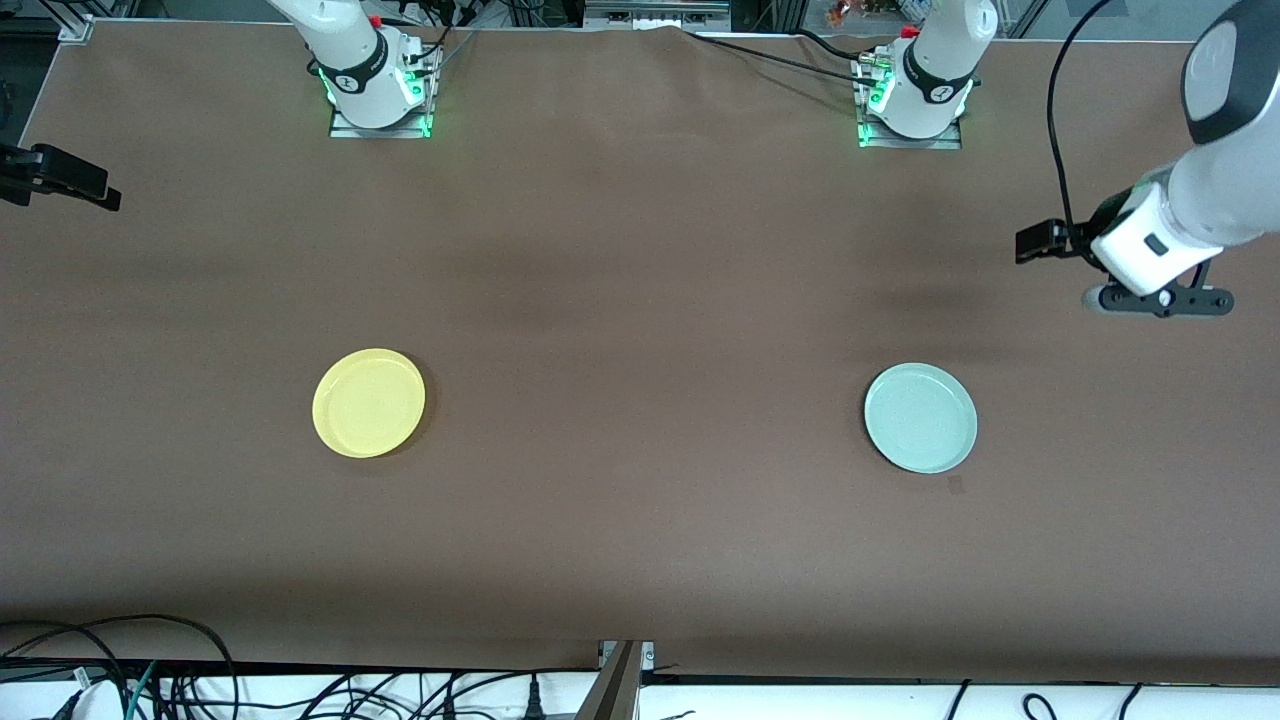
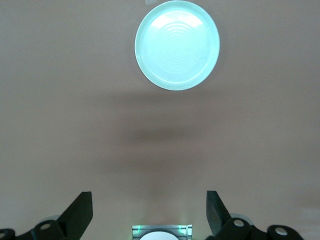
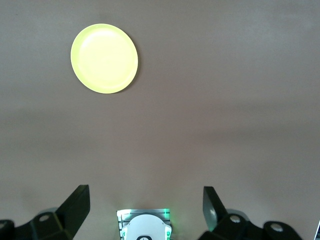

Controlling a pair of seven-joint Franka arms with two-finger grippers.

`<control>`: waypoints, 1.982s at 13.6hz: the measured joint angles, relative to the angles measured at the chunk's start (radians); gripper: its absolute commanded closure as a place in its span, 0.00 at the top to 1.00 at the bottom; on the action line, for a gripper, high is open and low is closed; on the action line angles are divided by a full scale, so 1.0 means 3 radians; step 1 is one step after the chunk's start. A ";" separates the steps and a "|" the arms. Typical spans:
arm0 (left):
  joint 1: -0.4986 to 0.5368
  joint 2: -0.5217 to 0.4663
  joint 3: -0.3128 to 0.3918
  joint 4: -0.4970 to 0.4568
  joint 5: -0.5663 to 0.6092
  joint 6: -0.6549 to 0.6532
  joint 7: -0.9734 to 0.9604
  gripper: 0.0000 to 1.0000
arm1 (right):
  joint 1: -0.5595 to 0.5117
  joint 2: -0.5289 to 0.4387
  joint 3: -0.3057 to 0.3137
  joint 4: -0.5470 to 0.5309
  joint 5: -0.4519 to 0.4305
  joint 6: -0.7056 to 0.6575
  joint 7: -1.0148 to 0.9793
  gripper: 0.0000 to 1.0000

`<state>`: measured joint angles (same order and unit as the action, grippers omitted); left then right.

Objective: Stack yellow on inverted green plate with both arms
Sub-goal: 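Move the left gripper down to the rim of the green plate, then close the left gripper on the green plate's rim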

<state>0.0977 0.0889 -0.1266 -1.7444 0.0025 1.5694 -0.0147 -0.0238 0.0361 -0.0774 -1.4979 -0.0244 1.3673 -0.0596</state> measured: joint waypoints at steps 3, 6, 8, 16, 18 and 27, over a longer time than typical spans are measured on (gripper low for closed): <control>0.0030 0.0312 -0.0003 -0.0017 0.0000 0.0259 0.0004 1.00 | 0.0000 0.0001 0.0000 0.0000 0.0000 0.0001 0.0000 1.00; 0.0025 0.0633 -0.0034 -0.0027 0.0000 0.0544 0.0089 1.00 | 0.0000 0.0002 0.0000 0.0000 0.0000 0.0001 0.0000 1.00; 0.0050 0.0867 -0.0032 -0.0030 0.0000 0.0739 0.0363 1.00 | -0.0001 0.0002 -0.0002 0.0000 0.0000 0.0001 0.0000 1.00; 0.0269 0.1746 -0.0022 -0.0035 0.0185 0.2306 0.1267 1.00 | -0.0001 0.0004 -0.0006 0.0002 0.0000 0.0002 0.0000 1.00; 0.0263 0.1823 -0.0077 -0.0041 0.0186 0.2330 0.1283 1.00 | -0.0001 0.0004 -0.0006 0.0001 0.0000 0.0003 0.0000 1.00; 0.0270 0.1916 -0.0115 -0.0040 0.0195 0.2431 0.1353 0.41 | -0.0001 0.0004 -0.0005 0.0002 0.0000 0.0005 0.0000 1.00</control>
<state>0.1789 0.6638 -0.1611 -1.7562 0.0609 2.2986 0.3912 -0.0242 0.0374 -0.0788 -1.4974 -0.0244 1.3688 -0.0596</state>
